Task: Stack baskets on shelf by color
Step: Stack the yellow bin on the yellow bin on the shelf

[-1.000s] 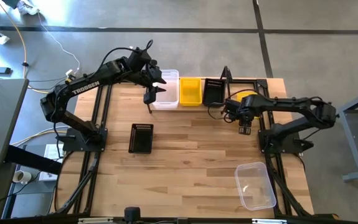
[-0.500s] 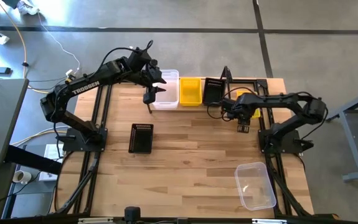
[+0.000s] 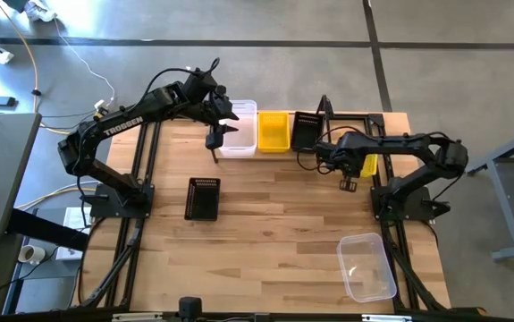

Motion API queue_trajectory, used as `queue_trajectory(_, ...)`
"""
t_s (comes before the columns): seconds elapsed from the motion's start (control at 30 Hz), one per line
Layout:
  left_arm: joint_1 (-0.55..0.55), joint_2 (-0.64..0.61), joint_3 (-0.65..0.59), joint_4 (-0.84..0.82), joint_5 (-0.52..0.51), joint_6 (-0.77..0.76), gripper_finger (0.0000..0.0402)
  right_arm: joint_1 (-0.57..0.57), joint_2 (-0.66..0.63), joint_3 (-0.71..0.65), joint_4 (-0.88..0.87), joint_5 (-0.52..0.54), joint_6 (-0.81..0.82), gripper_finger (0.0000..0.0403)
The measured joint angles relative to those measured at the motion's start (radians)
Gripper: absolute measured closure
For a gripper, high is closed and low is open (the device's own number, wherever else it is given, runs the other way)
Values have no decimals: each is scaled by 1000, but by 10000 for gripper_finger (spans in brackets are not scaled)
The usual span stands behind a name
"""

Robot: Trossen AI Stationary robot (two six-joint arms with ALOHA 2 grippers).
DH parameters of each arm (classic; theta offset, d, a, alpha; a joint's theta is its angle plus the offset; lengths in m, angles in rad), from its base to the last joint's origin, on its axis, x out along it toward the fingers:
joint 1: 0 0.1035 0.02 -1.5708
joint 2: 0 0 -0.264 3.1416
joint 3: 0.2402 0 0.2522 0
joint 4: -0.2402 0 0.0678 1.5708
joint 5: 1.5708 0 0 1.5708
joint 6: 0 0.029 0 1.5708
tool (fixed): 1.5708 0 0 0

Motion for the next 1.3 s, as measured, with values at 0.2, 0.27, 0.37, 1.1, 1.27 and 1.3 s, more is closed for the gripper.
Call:
queue_trajectory(0.2,0,0,0,0,0,-2,245,54,-4,135,-164,-130,212,401)
queue_trajectory(0.27,0,0,0,0,0,-2,245,84,-7,189,-185,-171,259,402)
queue_trajectory(0.37,0,0,0,1,0,-10,245,122,-7,274,-232,-232,321,402)
queue_trajectory(1.1,0,0,0,-65,-233,-198,245,263,-6,813,67,-417,353,403)
queue_trajectory(1.27,0,0,0,-116,-233,-219,245,250,-6,821,270,-351,213,403)
queue_trajectory(1.3,0,0,0,-116,-233,-226,245,245,-6,821,300,-331,181,403)
